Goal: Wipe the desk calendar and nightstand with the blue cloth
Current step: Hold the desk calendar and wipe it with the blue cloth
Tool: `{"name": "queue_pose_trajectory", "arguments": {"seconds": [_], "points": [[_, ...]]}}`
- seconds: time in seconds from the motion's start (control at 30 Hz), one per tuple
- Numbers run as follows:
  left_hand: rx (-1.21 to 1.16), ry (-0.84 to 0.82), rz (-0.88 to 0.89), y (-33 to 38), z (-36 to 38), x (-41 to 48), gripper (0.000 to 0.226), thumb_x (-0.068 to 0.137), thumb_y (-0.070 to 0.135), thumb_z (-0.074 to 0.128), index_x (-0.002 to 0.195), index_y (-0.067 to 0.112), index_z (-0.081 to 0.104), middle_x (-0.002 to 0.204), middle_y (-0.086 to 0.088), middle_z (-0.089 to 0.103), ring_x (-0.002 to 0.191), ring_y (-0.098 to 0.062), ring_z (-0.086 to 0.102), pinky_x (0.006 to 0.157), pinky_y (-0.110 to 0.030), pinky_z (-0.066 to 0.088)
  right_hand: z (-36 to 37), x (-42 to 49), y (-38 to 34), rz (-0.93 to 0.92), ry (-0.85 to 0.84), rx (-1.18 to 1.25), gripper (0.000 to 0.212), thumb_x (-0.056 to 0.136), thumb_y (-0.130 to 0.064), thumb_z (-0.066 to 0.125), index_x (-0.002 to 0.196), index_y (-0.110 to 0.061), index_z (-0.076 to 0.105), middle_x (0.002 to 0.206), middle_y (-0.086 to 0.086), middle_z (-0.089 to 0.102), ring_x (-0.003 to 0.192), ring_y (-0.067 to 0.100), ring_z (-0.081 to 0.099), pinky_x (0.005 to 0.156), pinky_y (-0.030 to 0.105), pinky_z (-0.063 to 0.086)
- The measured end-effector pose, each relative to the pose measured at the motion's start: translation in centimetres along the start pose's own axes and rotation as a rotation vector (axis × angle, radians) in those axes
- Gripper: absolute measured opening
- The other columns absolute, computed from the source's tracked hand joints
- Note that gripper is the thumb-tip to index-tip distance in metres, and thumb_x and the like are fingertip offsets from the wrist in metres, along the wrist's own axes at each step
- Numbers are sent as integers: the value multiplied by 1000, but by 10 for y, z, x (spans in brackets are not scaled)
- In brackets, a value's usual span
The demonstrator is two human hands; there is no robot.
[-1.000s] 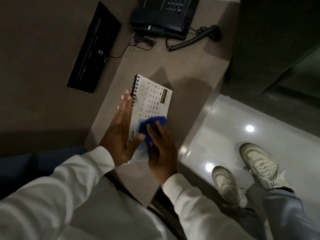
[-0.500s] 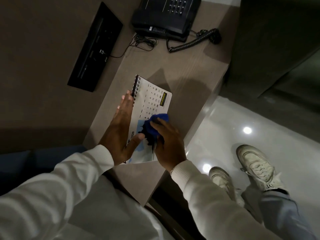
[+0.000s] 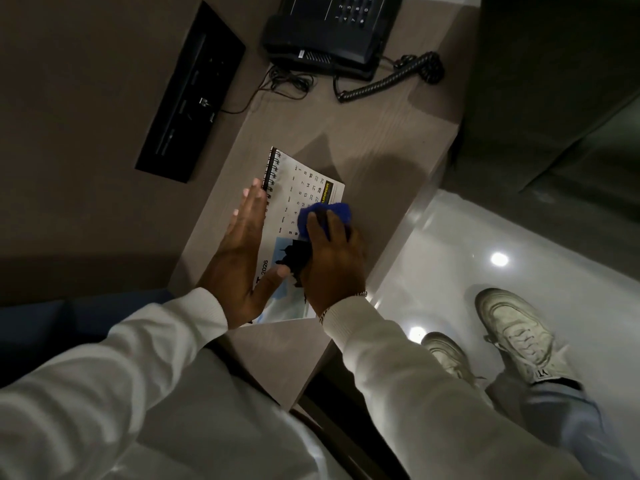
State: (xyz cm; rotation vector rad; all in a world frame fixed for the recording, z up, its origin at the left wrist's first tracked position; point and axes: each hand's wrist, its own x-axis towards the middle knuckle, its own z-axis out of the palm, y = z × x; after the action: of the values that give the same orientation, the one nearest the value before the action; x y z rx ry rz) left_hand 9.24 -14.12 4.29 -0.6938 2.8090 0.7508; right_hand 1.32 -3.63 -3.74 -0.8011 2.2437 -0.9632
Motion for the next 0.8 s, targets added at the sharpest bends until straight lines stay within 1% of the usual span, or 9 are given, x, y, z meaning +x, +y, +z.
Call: {"name": "queue_pose_trajectory", "arguments": {"seconds": [0.1, 0.2, 0.3, 0.4, 0.47, 0.53, 0.63, 0.73, 0.8], "points": [[37, -12, -1, 1, -2, 0, 92, 84, 73, 28, 151, 25, -12, 164, 0, -12, 153, -21, -6, 118, -62, 16, -12, 7, 5, 22, -133, -194, 54, 92, -25, 57, 141, -15, 38, 149, 14, 39, 128, 43, 39, 100, 54, 44], [63, -9, -21, 1, -2, 0, 91, 83, 74, 26, 151, 28, -13, 164, 1, -11, 153, -19, -5, 118, -61, 17, -22, 13, 5, 85, -176, -180, 56, 88, -23, 61, 139, -19, 38, 147, 12, 40, 127, 43, 39, 99, 54, 44], [59, -12, -23, 1, -2, 0, 92, 84, 74, 27, 151, 25, -11, 165, -3, -9, 153, -21, -3, 118, -61, 18, -22, 10, 3, 168, -82, 4, 66, 86, -22, 62, 145, -22, 33, 153, 12, 33, 129, 44, 37, 100, 55, 44], [48, -2, -2, 2, -1, 0, 92, 84, 74, 28, 151, 24, -10, 164, -2, -8, 153, -22, -3, 119, -60, 15, -10, -3, -3, 62, 47, 104, 62, 89, -27, 62, 146, -22, 37, 154, 17, 36, 128, 45, 41, 101, 55, 46], [39, -4, 2, 2, -1, 0, 94, 84, 74, 28, 152, 21, -8, 164, 0, -9, 153, -23, -3, 120, -60, 14, 0, -9, -5, 23, 35, 56, 60, 90, -29, 62, 145, -21, 39, 152, 19, 39, 127, 45, 44, 101, 55, 48], [43, -5, -8, 2, 0, 1, 94, 84, 74, 29, 152, 19, -5, 163, 1, -8, 153, -23, -2, 120, -59, 13, 3, -10, -2, 47, -21, -46, 61, 91, -32, 61, 145, -20, 37, 152, 17, 39, 127, 44, 43, 101, 54, 47], [78, -11, -28, 4, -2, 2, 94, 84, 75, 27, 151, 19, -6, 163, -4, -5, 153, -25, -1, 120, -59, 13, -4, -12, 4, 58, -102, -212, 53, 91, -29, 57, 141, -20, 40, 147, 14, 42, 123, 45, 43, 94, 54, 48], [124, -6, -34, 4, -1, 2, 89, 84, 76, 23, 149, 22, -6, 163, -8, -2, 153, -29, 2, 119, -60, 16, -16, -12, 6, 107, -101, -121, 50, 89, -22, 58, 138, -24, 45, 146, 12, 43, 121, 45, 43, 94, 54, 50], [128, -3, -30, 2, 0, 2, 88, 85, 76, 21, 149, 23, -6, 162, -8, -1, 152, -30, 3, 119, -60, 16, -19, -11, 5, 120, 23, 46, 51, 89, -17, 59, 139, -23, 46, 148, 13, 44, 123, 45, 44, 98, 54, 47]]}}
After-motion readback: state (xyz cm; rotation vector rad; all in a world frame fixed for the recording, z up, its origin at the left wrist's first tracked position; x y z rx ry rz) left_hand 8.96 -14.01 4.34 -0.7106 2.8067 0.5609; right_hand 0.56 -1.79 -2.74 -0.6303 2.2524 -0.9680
